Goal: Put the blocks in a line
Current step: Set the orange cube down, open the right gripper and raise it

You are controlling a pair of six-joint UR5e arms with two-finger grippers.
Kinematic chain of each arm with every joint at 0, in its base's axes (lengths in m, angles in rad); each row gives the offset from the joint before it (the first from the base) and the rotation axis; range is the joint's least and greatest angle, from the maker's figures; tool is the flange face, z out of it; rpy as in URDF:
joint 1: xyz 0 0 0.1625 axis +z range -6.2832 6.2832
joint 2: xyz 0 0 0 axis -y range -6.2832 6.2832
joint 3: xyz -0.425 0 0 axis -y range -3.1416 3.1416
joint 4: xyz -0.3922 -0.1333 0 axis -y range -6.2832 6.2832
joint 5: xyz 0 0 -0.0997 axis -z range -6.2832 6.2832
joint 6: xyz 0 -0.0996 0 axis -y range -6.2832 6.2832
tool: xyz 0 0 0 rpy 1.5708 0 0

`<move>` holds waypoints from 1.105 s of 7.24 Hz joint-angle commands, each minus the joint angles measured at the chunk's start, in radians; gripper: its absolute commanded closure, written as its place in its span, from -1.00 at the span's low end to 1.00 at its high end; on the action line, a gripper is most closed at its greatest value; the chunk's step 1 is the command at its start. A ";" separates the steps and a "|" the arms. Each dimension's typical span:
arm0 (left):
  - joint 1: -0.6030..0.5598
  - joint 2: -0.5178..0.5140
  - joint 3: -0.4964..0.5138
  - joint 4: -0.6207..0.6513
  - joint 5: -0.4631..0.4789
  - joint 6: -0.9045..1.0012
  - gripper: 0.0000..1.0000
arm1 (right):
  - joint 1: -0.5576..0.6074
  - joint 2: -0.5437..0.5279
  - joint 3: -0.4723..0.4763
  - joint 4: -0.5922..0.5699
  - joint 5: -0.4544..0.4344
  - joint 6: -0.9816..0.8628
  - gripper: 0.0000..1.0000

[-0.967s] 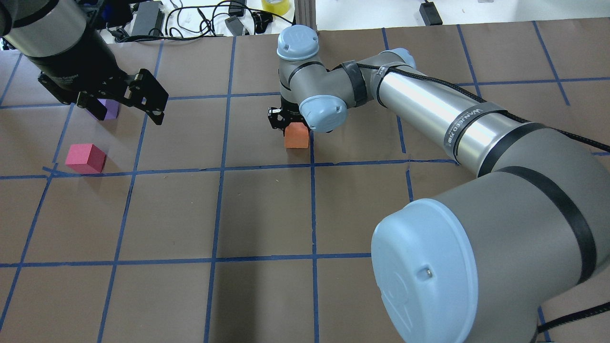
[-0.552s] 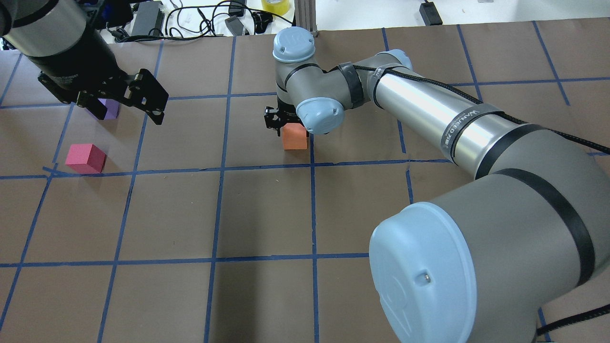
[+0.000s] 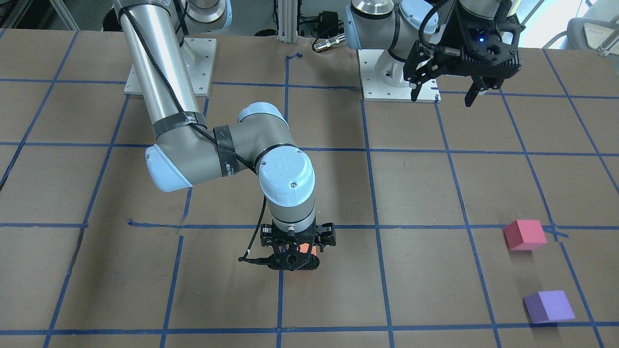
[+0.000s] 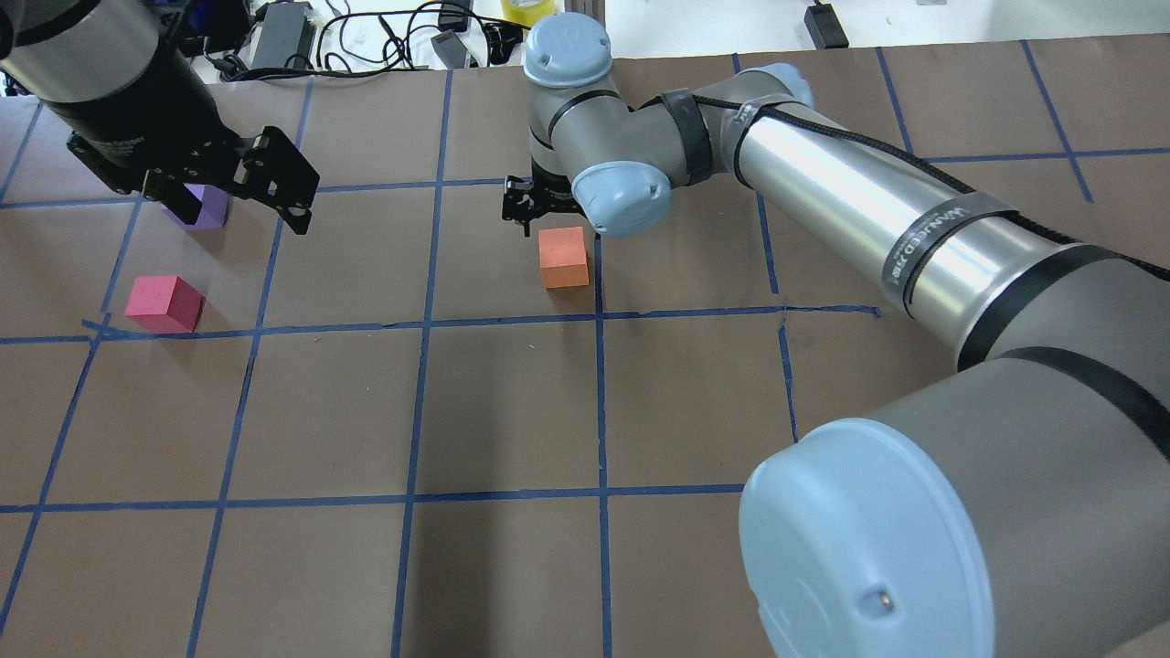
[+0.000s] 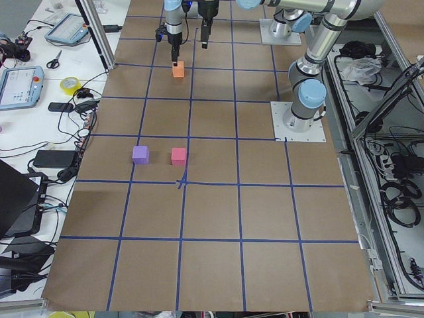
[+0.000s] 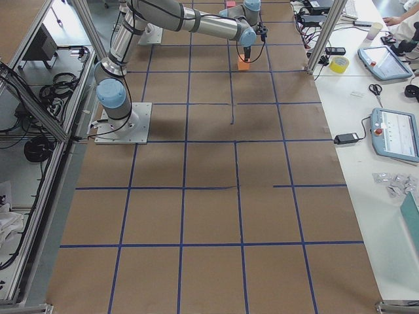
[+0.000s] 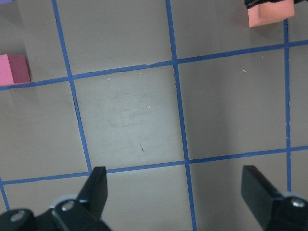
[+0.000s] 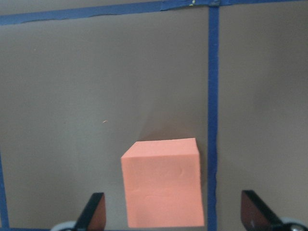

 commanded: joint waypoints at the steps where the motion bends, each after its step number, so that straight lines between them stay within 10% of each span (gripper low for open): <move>1: 0.008 -0.012 0.006 0.006 0.002 -0.003 -1.00 | -0.081 -0.129 0.006 0.127 -0.009 -0.077 -1.00; 8: -0.120 -0.248 -0.051 0.363 -0.022 -0.201 -1.00 | -0.268 -0.485 0.079 0.581 -0.086 -0.509 -1.00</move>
